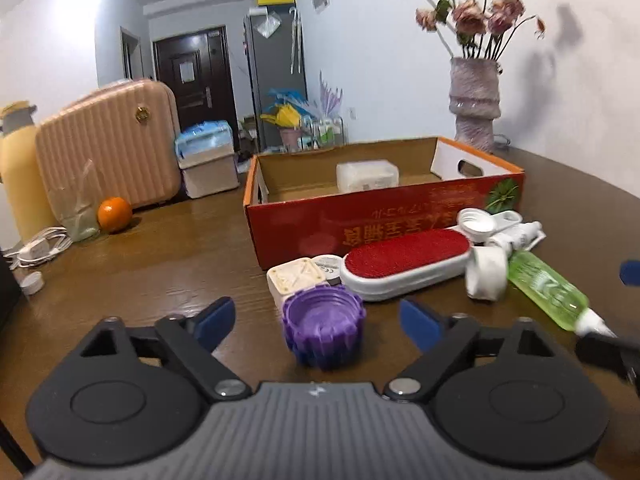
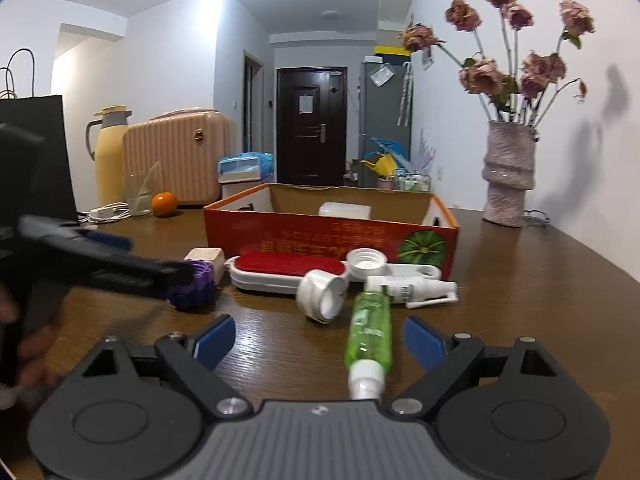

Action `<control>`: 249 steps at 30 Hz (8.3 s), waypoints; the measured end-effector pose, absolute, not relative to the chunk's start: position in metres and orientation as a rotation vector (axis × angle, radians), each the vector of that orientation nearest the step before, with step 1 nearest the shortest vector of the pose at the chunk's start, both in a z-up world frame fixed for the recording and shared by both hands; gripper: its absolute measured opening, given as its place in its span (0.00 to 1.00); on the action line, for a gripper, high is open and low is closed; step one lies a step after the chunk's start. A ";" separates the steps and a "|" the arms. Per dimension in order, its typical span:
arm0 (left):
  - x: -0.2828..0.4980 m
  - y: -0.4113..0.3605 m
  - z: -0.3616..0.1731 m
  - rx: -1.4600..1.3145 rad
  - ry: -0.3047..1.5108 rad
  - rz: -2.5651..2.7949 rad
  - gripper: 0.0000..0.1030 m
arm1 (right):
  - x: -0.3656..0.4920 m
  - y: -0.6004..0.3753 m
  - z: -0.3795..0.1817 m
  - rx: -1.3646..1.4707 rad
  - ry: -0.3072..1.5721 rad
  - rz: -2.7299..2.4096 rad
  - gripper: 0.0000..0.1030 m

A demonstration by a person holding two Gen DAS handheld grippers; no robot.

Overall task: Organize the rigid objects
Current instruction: 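Grasp the purple cap with the left tool while the right tool grasps the blue cap, then carry both caps into the box and open both tools, then withdraw both tools from the box back over the table, then grasp the white tape roll with the left tool while the right tool grasps the white bottle cap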

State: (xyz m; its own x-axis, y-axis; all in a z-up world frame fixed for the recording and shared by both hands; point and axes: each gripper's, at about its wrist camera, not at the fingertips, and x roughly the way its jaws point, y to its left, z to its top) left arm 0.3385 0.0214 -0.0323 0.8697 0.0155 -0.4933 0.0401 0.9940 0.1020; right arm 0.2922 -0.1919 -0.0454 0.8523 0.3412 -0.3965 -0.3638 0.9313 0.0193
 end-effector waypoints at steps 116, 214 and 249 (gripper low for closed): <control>0.645 0.068 0.012 0.010 0.662 0.004 0.53 | 0.678 -0.196 -0.007 -0.146 0.700 0.394 0.51; 0.397 -0.068 -0.048 0.008 0.600 -0.284 0.41 | 0.419 -0.246 -0.035 -0.039 0.527 0.392 0.59; 0.257 0.032 0.031 -0.048 0.317 0.032 0.23 | 0.372 -0.214 0.015 -0.076 0.416 0.380 0.38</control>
State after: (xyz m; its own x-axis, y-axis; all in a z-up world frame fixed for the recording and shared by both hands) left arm 0.2571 0.0318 0.0311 0.9496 0.0235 -0.3125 -0.0387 0.9983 -0.0425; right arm 0.3721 -0.2140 0.0149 0.8454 0.3450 -0.4078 -0.3756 0.9268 0.0054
